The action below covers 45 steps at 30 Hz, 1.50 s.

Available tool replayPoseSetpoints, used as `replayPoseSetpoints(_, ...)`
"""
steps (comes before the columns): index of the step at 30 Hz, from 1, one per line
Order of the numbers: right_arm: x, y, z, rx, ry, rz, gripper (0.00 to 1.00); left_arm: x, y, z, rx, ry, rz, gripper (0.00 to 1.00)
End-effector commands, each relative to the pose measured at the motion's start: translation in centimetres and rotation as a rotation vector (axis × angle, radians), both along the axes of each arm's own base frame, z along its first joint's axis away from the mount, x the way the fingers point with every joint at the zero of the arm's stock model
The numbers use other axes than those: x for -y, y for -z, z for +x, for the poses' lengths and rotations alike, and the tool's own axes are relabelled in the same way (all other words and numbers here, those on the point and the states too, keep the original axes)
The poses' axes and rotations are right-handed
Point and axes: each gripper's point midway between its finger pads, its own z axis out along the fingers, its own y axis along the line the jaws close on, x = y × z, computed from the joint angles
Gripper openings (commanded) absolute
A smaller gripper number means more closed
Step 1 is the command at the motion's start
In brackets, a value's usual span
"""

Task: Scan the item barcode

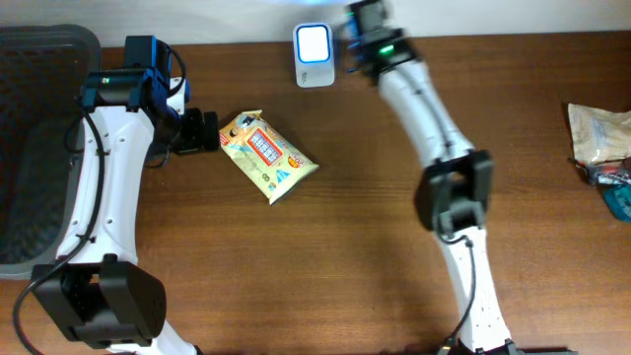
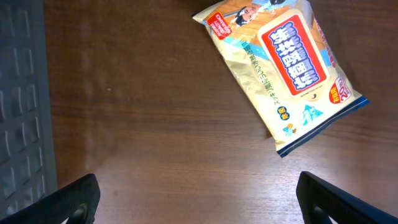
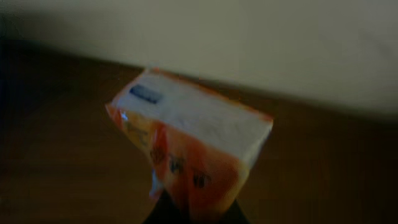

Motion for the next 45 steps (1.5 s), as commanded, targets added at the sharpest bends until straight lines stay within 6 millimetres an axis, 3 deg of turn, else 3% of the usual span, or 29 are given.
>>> replayPoseSetpoints(1,13.9,-8.4,-3.5,0.161,0.411,0.159,0.04,-0.1,-0.5,-0.2,0.015,-0.001,0.004,0.99)
replayPoseSetpoints(3,20.2,-6.7,-6.8,0.074,0.563,0.2,0.04,-0.1,-0.5,-0.2,0.015,-0.001,0.004,0.99)
replayPoseSetpoints(8,31.9,-2.0,-15.2,-0.1,0.875,0.345,0.04,-0.1,-0.5,-0.2,0.015,-0.002,0.004,0.99)
replayPoseSetpoints(12,37.0,0.2,-19.8,-0.165,0.991,0.473,0.04,-0.1,-0.5,-0.2,0.015,-0.002,0.004,0.99)
replayPoseSetpoints(17,42.3,1.5,-24.4,-0.175,1.122,0.522,0.04,-0.1,-0.5,-0.2,0.014,-0.002,0.004,0.99)
replayPoseSetpoints(19,44.1,1.6,-25.8,-0.156,1.162,0.527,0.11,-0.1,-0.5,-0.2,0.015,-0.002,0.004,0.99)
replayPoseSetpoints(20,44.4,1.6,-26.0,-0.15,1.168,0.527,0.25,-0.1,-0.5,-0.2,0.014,-0.002,0.004,0.99)
replayPoseSetpoints(21,44.6,1.5,-26.2,-0.148,1.173,0.527,0.48,-0.1,-0.5,-0.2,0.015,-0.002,0.004,0.99)
replayPoseSetpoints(22,44.7,1.5,-26.3,-0.148,1.175,0.527,0.63,-0.1,-0.5,-0.2,0.015,-0.002,0.004,0.99)
replayPoseSetpoints(26,44.7,1.5,-26.1,-0.144,1.171,0.528,0.97,-0.1,-0.5,-0.2,0.015,-0.002,0.004,0.99)
replayPoseSetpoints(33,43.0,1.7,-24.6,-0.19,1.061,0.544,0.99,-0.1,-0.5,-0.2,0.014,-0.002,0.004,0.99)
replayPoseSetpoints(37,40.9,2.0,-23.1,-0.214,0.988,0.596,1.0,-0.1,-0.5,-0.2,0.015,-0.002,0.004,0.99)
replayPoseSetpoints(40,38.2,2.3,-21.7,-0.24,0.921,0.701,0.86,-0.1,-0.5,-0.2,0.015,-0.002,0.004,0.99)
replayPoseSetpoints(42,35.7,2.3,-20.4,-0.262,0.841,0.786,0.85,-0.1,-0.5,-0.2,0.015,-0.002,0.004,0.99)
replayPoseSetpoints(45,30.0,1.6,-17.2,-0.303,0.552,0.937,0.88,-0.1,-0.5,-0.2,0.015,-0.002,0.004,0.99)
